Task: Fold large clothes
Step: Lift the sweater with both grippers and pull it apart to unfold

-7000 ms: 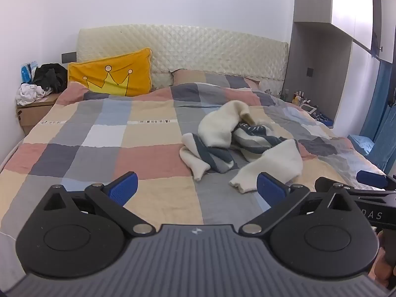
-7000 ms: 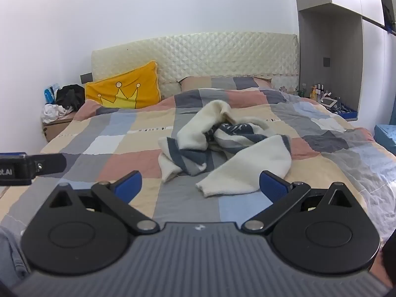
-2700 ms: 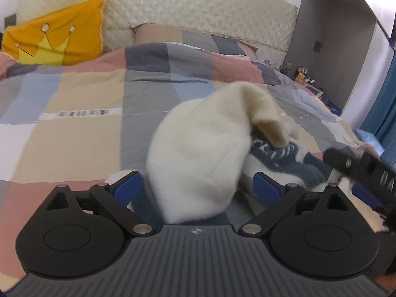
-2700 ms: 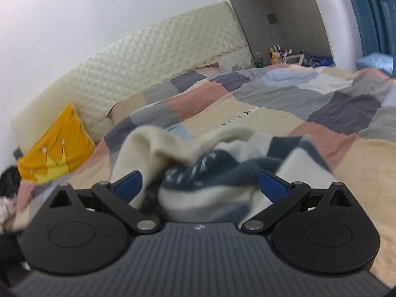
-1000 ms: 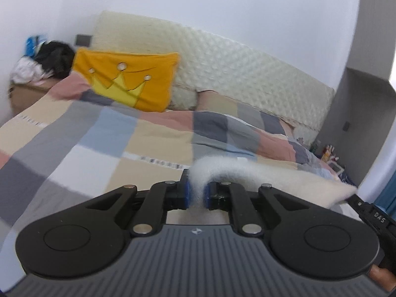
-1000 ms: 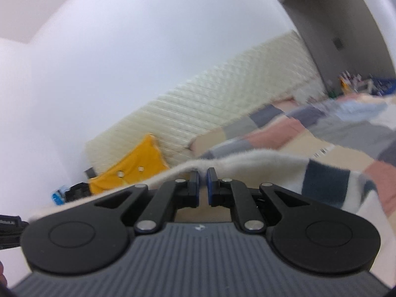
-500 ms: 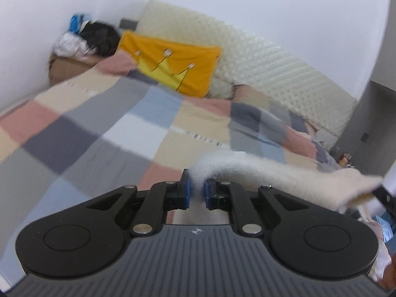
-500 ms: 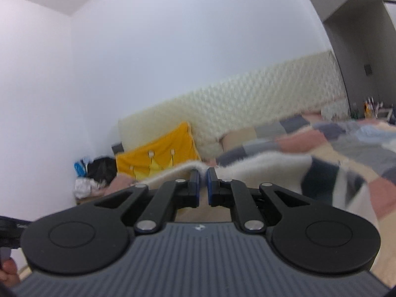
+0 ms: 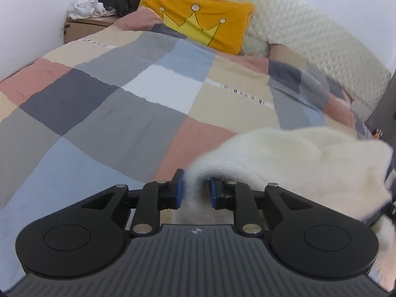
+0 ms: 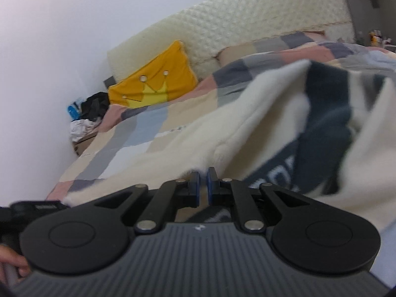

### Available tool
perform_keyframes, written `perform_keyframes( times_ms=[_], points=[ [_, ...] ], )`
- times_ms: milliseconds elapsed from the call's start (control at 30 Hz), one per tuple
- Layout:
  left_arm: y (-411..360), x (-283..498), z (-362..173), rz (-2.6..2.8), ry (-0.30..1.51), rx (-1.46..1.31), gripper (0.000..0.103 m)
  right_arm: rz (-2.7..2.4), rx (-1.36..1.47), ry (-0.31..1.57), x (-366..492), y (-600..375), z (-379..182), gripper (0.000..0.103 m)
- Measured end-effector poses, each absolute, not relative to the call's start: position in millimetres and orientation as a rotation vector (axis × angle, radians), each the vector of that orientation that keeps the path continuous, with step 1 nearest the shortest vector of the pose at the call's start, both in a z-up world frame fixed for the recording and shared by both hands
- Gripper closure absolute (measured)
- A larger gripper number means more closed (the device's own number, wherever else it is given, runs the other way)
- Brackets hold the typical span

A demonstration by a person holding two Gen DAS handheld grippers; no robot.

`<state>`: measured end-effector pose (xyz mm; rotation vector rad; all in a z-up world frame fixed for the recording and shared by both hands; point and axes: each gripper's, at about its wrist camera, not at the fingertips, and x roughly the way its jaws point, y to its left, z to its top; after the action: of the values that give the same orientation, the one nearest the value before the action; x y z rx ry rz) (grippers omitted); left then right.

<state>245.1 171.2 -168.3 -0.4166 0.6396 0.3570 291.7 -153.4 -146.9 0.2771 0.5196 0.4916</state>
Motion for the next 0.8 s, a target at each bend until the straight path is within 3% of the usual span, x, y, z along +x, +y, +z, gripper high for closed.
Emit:
perform_keyframes(
  times_ms=[133,233,467,600,800],
  points=[
    [175.1,256.3,-178.4,0.367,0.661,-0.398,0.078,0.527,0.268,0.503,297.3,-143.9,-150.4,0.093],
    [180.1,258.8,-185.0,0.364,0.679,-0.413,0.069,0.546,0.261,0.499,299.6,-141.7,-151.3,0.093],
    [171.2,244.2,-169.8,0.346,0.671,-0.361,0.034,0.569,0.26,0.482,298.1,-142.4,-145.9,0.093],
    [158.2,223.6,-154.1,0.337,0.632,-0.301,0.022,0.584,0.254,0.481,294.9,-139.8,-142.9,0.093],
    [133.7,202.5,-137.3,0.276,0.565,-0.232,0.018,0.594,0.24,0.465,289.0,-137.4,-135.6,0.093]
  ],
)
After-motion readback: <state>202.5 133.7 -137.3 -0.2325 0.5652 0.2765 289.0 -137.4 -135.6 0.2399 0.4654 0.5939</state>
